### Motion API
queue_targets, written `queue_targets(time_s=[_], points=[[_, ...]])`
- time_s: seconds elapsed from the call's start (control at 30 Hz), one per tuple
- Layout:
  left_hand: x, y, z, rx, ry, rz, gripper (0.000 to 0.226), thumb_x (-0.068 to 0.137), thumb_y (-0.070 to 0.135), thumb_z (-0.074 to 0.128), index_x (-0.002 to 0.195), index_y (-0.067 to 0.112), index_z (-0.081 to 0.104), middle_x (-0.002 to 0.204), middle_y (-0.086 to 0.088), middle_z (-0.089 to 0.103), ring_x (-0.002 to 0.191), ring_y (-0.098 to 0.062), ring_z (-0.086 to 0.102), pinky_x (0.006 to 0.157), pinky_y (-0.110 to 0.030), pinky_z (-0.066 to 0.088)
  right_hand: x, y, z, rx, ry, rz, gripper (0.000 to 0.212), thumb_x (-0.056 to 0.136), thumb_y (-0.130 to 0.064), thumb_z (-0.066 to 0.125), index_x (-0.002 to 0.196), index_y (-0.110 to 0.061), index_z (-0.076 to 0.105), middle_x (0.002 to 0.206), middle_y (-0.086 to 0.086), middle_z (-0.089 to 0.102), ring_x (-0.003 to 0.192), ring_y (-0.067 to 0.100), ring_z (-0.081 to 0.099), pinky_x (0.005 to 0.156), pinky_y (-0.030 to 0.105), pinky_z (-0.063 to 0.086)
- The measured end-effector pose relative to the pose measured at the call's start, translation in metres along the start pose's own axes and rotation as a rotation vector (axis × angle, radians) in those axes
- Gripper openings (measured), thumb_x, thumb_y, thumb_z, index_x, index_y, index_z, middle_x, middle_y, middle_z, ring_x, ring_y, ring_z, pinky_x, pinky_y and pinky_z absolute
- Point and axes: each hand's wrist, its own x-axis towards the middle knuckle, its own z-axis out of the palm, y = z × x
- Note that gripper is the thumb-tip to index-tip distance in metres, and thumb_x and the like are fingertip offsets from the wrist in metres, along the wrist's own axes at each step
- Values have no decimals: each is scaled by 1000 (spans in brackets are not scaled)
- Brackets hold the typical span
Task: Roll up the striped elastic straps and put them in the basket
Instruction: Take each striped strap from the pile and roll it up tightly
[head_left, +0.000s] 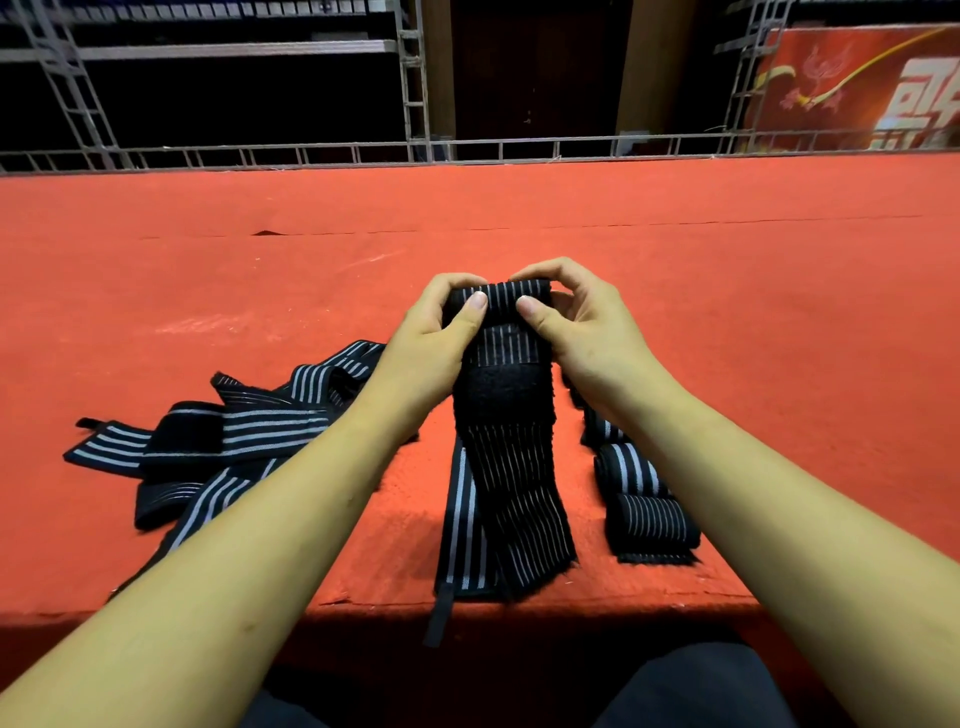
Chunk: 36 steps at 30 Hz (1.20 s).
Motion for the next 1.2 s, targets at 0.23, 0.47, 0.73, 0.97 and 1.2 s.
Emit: queue_targets(time_s=[0.23, 0.47, 0.73, 0.97, 1.2], points=[[2, -3, 0, -29, 66, -111, 21, 103, 41, 49, 102, 27, 64, 95, 6, 67, 88, -10, 62, 80, -33, 50, -7, 0, 2, 35, -55, 22, 27, 88, 12, 59, 95, -14, 65, 95, 17, 71, 87, 20, 66, 87, 42, 55], [-1, -7, -3, -44, -9, 16, 16, 95, 18, 56, 105, 30, 60, 106, -1, 63, 99, -13, 59, 93, -39, 50, -5, 5, 5, -99, -72, 43, 19, 97, -19, 59, 115, -16, 65, 96, -8, 68, 92, 7, 63, 81, 32, 53], [0, -12, 4, -47, 65, -106, 17, 103, 36, 50, 108, 25, 63, 100, 7, 65, 91, -5, 60, 86, -29, 50, -8, 6, 4, -178, -5, -99, 23, 87, -1, 63, 97, -22, 63, 90, -5, 67, 86, 9, 63, 83, 34, 53], [6, -5, 10, -118, 9, -311, 41, 99, 55, 47, 95, 16, 61, 62, 11, 61, 56, -6, 59, 48, -21, 44, -11, 8, 8, -117, 1, -118, 45, 80, 23, 55, 80, -22, 63, 85, -4, 69, 84, 5, 64, 82, 20, 52], [4, -17, 3, -166, 17, -219, 28, 89, 51, 62, 94, 24, 61, 82, 1, 66, 72, -17, 62, 63, -34, 47, -16, 7, 9, -180, -47, -43, 32, 87, 3, 63, 113, -16, 63, 107, -4, 67, 101, 8, 63, 92, 26, 51]])
